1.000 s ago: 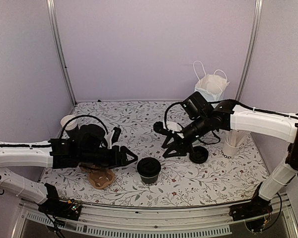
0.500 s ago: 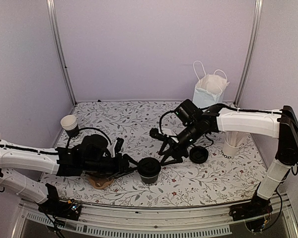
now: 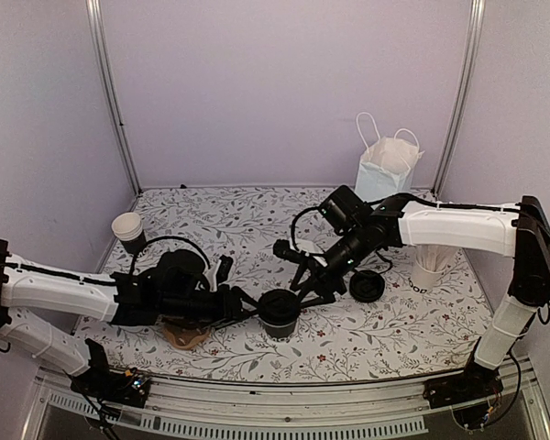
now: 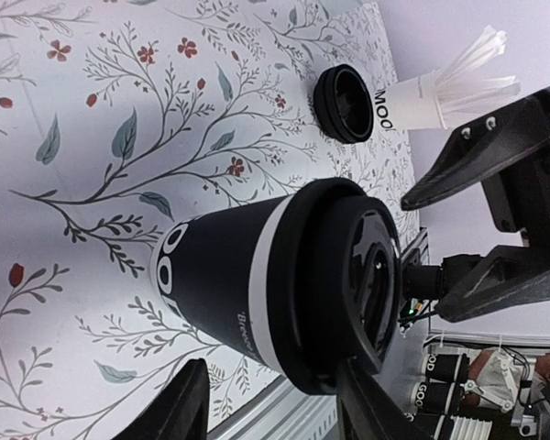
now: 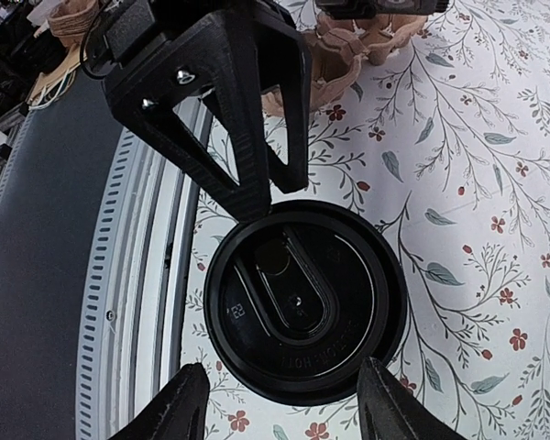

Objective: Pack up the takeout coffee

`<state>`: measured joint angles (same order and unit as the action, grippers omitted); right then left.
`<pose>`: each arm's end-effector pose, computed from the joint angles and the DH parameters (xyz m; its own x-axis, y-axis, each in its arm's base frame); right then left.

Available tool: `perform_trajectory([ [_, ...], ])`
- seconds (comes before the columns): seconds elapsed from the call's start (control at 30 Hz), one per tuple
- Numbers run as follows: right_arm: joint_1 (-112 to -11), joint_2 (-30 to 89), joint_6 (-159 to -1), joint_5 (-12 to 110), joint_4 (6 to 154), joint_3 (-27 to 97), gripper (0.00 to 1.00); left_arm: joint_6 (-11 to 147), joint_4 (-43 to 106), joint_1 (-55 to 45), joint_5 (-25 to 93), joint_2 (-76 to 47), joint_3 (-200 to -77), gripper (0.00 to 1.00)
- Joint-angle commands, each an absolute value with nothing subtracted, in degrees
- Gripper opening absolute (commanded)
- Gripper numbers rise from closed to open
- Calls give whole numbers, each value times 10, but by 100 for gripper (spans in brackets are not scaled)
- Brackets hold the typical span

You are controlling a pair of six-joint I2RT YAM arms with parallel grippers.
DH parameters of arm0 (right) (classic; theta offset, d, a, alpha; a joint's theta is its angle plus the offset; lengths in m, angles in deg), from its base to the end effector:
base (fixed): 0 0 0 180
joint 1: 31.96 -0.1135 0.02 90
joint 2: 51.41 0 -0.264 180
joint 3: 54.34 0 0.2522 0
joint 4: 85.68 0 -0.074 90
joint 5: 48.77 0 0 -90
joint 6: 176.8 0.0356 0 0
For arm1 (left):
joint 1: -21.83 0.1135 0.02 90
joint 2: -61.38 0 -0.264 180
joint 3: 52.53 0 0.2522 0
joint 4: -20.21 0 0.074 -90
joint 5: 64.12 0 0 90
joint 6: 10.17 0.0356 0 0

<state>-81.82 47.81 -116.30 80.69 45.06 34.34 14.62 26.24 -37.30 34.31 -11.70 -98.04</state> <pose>0.2156 0.2908 0.2402 -0.0928 -0.6998 -0.7083 -0.9674 -0.1049 0.2304 0.1277 -0.2239 0.1889 -0.9468 -0.1665 -0.2756 0.1245 0.6001 -0.7902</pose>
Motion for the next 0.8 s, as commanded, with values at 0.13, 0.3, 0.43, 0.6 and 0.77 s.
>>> perform_trajectory([
  [0.13, -816, 484, -1140, 813, 462, 346, 55, 182, 243, -347, 356, -147, -984, 49],
  [0.3, -820, 484, -1173, 783, 467, 345, 64, 191, 242, -338, 366, -165, -986, 49],
  [0.43, -837, 487, -1188, 742, 474, 349, 76, 192, 242, -334, 371, -173, -987, 49],
  [0.6, -862, 492, -1212, 704, 483, 348, 78, 195, 253, -331, 377, -182, -990, 49],
  [0.77, -882, 508, -1230, 674, 491, 338, 80, 196, 268, -330, 385, -197, -993, 47],
])
